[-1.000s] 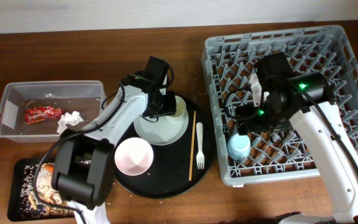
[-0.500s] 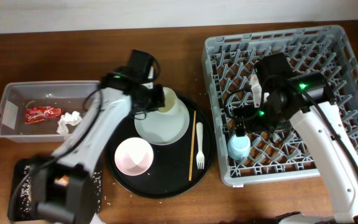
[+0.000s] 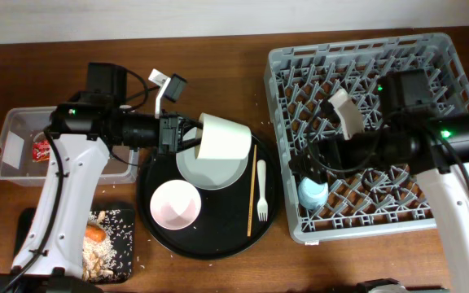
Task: Sort waste into correct bins and load items into the dishwasher rack
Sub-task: 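Grasp the white cup with the left gripper and lift it, then pass the white cup from the left gripper to the right gripper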
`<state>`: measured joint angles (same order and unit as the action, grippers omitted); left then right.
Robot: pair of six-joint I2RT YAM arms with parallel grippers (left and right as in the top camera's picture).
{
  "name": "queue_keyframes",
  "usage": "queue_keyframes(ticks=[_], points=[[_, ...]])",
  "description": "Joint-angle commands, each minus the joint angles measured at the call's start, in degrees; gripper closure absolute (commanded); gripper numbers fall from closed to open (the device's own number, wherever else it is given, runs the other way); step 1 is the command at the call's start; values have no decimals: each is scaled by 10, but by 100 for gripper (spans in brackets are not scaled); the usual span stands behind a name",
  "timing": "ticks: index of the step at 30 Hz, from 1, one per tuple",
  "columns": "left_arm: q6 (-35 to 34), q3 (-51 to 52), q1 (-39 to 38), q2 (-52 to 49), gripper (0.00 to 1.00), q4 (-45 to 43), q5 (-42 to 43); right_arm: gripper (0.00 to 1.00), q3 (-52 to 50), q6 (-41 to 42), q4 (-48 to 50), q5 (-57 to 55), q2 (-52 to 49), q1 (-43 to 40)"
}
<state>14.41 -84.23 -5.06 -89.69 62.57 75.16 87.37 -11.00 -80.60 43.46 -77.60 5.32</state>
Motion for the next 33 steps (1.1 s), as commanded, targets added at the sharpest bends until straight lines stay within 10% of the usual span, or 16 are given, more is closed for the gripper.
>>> queue_keyframes(ticks=[1, 33], points=[[51, -2, -37, 4, 100, -5, 91, 1, 8, -143, -32, 192, 10, -16], [49, -2, -106, 4, 100, -68, 74, 8, 8, -203, 30, 306, -23, 74]])
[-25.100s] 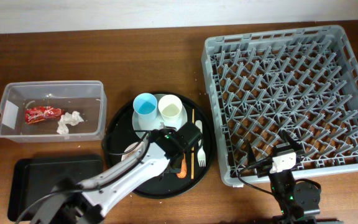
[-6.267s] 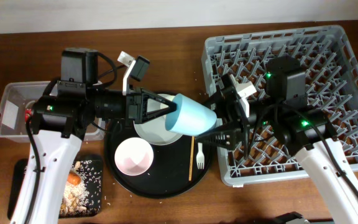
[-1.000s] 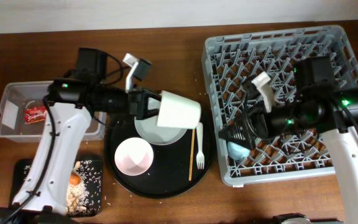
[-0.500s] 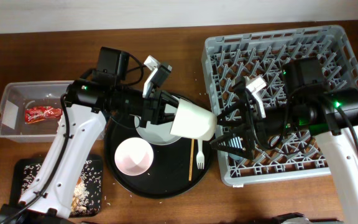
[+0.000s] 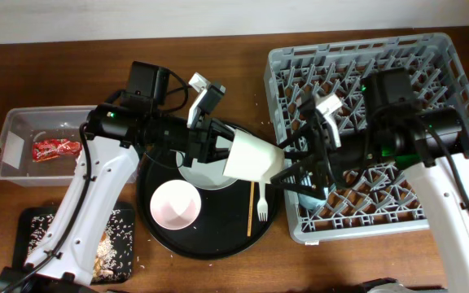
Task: Sort waste into correct bins and load items into the dishwasher rack
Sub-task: 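Pass the white cup from the left gripper to the right gripper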
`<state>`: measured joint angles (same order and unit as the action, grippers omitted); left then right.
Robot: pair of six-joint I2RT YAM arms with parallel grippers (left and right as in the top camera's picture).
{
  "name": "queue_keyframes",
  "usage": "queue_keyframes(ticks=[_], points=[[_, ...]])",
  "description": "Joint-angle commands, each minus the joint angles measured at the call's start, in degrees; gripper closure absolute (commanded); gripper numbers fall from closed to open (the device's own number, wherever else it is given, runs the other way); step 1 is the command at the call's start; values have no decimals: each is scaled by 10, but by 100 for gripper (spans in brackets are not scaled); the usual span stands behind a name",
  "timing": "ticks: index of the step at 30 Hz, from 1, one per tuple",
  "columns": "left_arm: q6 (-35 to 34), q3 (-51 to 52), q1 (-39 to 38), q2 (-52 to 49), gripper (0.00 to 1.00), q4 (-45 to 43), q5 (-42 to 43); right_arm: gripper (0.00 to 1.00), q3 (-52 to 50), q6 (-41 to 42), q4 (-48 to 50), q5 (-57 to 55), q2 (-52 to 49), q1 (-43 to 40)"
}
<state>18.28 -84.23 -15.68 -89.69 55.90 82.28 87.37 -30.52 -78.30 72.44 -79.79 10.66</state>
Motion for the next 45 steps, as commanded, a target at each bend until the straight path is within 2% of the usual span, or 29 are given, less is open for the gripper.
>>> queue_keyframes(ticks=[1, 8, 20, 22, 33, 36, 38, 41, 42, 45], points=[[11, -2, 0, 4, 100, -1, 2, 8, 8, -8, 9, 10, -1, 26], [11, -2, 0, 4, 100, -1, 2, 17, 7, -8, 14, 2, -1, 29], [11, -2, 0, 4, 100, -1, 2, 18, 7, -8, 47, 2, -23, 45], [11, -2, 0, 4, 100, -1, 2, 23, 7, -7, 57, -3, -23, 56], [10, -2, 0, 4, 100, 1, -13, 34, 7, -7, 57, -13, -23, 56], [10, -2, 0, 4, 98, 1, -13, 39, 7, -8, 60, -14, -23, 56], [10, -2, 0, 4, 92, 1, -13, 39, 7, -7, 61, -18, -23, 56], [10, -2, 0, 4, 87, 1, -14, 39, 7, -7, 62, -26, -23, 55], [8, -2, 1, 4, 86, 1, -25, 39, 7, -7, 62, -26, -23, 54], [-32, -2, 1, 4, 86, 1, -145, 39, 7, -5, 62, -53, -23, 54]])
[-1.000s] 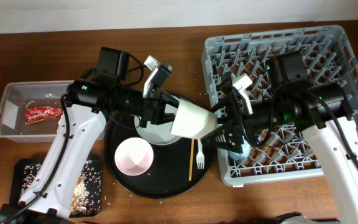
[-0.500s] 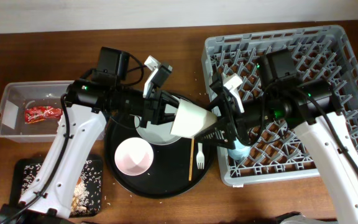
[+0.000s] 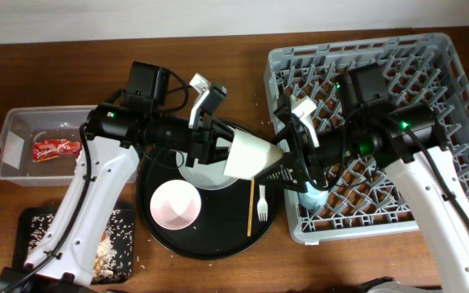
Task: Sort waste into correct bins and load items into the dishwasher rack
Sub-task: 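Pass the white cup from the left gripper to the right gripper, then place the white cup in the rack with the right gripper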
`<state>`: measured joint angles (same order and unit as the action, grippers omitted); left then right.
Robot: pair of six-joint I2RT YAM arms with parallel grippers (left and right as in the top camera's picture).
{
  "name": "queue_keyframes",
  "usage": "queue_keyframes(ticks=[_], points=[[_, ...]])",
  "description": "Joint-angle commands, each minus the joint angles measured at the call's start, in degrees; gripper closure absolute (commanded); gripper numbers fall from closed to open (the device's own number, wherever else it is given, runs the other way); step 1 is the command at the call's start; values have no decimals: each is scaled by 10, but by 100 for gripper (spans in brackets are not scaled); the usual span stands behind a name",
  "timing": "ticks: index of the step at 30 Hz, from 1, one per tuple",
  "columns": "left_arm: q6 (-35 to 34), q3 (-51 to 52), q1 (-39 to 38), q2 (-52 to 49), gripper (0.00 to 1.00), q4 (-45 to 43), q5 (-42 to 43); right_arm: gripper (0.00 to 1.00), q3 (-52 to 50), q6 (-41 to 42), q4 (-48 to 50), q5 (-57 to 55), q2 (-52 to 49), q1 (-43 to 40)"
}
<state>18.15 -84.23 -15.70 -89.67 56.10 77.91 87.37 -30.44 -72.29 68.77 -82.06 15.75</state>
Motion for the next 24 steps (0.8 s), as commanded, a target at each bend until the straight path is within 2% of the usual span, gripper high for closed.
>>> queue_keyframes(ticks=[1, 4, 7, 10, 13, 15, 20, 24], points=[[-39, -2, 1, 4, 86, -1, -124, 39, 7, 1, 2, -35, -1, 3], [-60, -2, 1, 4, 86, -1, -190, 39, 7, 45, 10, -101, -1, 3], [-82, -2, 1, 4, 87, -1, -230, 40, 7, 116, 28, -186, -1, 3], [-110, -2, 1, 4, 87, 0, -269, 40, 7, 153, 33, -246, -1, 3], [-175, -2, 1, 4, 87, 3, -360, 43, 7, 204, 33, -325, -1, 3], [-205, -2, 1, 4, 87, 10, -421, 44, 7, 264, 27, -428, -1, 3], [-218, -2, 1, 4, 86, 27, -461, 44, 7, 329, -13, -627, -1, 3], [-220, -2, 0, 4, 86, 27, -461, 45, 5, 344, -25, -691, -4, 3]])
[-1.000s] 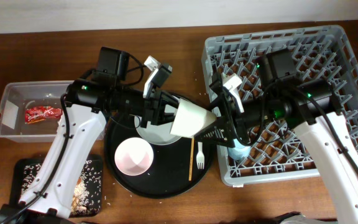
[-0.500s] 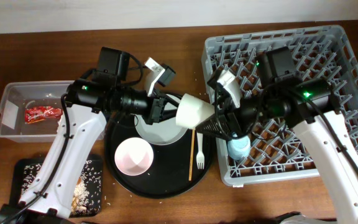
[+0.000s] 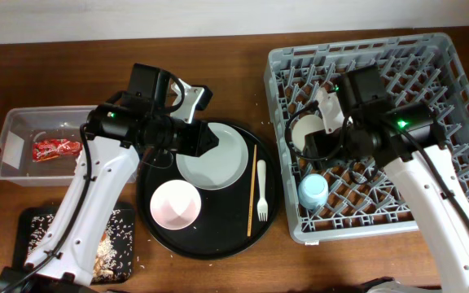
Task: Sort waste into correct bins and load items into the dishwasher rack
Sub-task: 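Place the white cup in the rack with the right gripper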
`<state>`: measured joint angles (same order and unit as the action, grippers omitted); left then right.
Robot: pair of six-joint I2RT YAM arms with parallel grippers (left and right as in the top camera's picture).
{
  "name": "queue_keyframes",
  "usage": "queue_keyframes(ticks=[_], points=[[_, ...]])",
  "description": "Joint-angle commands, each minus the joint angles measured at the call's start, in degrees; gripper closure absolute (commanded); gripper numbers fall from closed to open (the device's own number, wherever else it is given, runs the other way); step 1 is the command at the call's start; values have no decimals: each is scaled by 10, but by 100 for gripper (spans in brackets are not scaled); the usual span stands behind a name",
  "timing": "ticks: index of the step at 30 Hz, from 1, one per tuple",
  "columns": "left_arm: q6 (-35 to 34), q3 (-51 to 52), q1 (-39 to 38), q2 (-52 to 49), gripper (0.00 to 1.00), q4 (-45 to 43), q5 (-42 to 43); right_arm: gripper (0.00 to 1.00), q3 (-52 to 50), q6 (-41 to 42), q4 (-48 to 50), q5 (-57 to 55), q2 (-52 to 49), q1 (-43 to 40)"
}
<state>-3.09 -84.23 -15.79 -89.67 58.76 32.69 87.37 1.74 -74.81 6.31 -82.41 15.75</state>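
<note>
In the overhead view a white cup (image 3: 304, 130) sits mouth-up at the left side of the grey dishwasher rack (image 3: 430, 57), with my right gripper (image 3: 314, 145) shut on its rim. A light blue cup (image 3: 313, 192) stands upside down in the rack just below. My left gripper (image 3: 207, 139) hangs open and empty over the upper left of the black round tray (image 3: 149, 183). On that tray lie a grey plate (image 3: 214, 161), a pink bowl (image 3: 175, 203), a wooden chopstick (image 3: 252, 189) and a white fork (image 3: 261, 191).
A clear bin (image 3: 15, 167) at the left holds a red wrapper (image 3: 55, 148). A black square tray (image 3: 120, 240) with spilled rice sits at the front left. Crumbs dot the table between tray and rack.
The white cup has left my left gripper and now sits in the rack's left side, held by my right gripper. The left gripper has drawn back over the tray's upper left, empty.
My left gripper first held the white cup over the grey plate while the right gripper was in the rack. Then both met over the tray's right edge with the cup between them. Now the right gripper alone holds the cup in the rack.
</note>
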Motion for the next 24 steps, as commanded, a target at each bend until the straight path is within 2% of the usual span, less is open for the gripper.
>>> queue_keyframes(ticks=[1, 13, 20, 22, 24], points=[[-8, -2, 0, 4, 86, 1, -8, 44, 5, 22, 0, -70, -6, 3], [-8, -2, -7, 4, 86, 14, -10, 44, 5, 22, 35, -92, -160, 3], [-8, -2, -9, 4, 87, 16, -10, 44, 5, 22, 52, -110, -194, 3], [-8, -2, -10, 4, 86, 16, -10, 28, 4, 22, 53, -111, -194, 3], [-8, -2, -10, 4, 86, 17, -10, 17, 2, 22, 52, -111, -194, 3]])
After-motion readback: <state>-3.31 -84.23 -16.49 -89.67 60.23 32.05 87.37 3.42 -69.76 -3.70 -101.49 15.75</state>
